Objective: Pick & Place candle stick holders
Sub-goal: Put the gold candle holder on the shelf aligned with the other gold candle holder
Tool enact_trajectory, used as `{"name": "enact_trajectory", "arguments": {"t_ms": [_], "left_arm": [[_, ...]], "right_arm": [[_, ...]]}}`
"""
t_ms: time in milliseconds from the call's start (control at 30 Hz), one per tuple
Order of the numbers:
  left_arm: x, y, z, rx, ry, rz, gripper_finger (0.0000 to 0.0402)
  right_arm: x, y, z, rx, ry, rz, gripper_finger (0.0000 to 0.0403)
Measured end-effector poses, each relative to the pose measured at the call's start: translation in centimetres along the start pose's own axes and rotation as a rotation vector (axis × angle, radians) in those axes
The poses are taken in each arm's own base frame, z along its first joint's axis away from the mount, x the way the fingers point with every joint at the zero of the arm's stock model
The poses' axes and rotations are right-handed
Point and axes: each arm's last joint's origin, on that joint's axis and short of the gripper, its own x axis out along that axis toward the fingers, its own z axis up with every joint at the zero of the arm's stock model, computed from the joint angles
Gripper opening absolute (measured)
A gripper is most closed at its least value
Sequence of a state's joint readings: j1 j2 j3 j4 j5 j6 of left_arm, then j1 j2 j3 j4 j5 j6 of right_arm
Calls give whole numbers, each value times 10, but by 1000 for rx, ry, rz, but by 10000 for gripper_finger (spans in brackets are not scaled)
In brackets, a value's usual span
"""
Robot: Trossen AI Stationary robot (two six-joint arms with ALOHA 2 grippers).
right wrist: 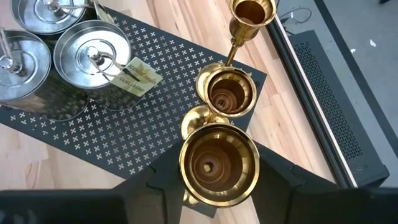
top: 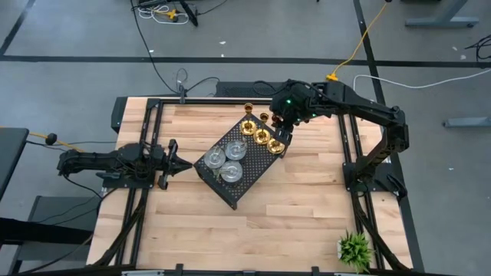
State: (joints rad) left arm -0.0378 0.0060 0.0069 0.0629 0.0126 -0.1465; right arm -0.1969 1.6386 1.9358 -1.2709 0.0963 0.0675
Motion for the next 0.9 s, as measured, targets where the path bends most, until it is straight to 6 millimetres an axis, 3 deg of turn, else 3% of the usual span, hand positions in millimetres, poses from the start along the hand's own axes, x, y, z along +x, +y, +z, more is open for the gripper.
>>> {"name": "enact_trajectory", "arguments": {"t_ms": [300,900], "left_arm": [[0,0,0,0,0,0,39],[0,0,0,0,0,0,39]], "right_arm": [[0,-2,0,6,6,-2,171],[-1,-2,-1,7,6,-3,286]]}}
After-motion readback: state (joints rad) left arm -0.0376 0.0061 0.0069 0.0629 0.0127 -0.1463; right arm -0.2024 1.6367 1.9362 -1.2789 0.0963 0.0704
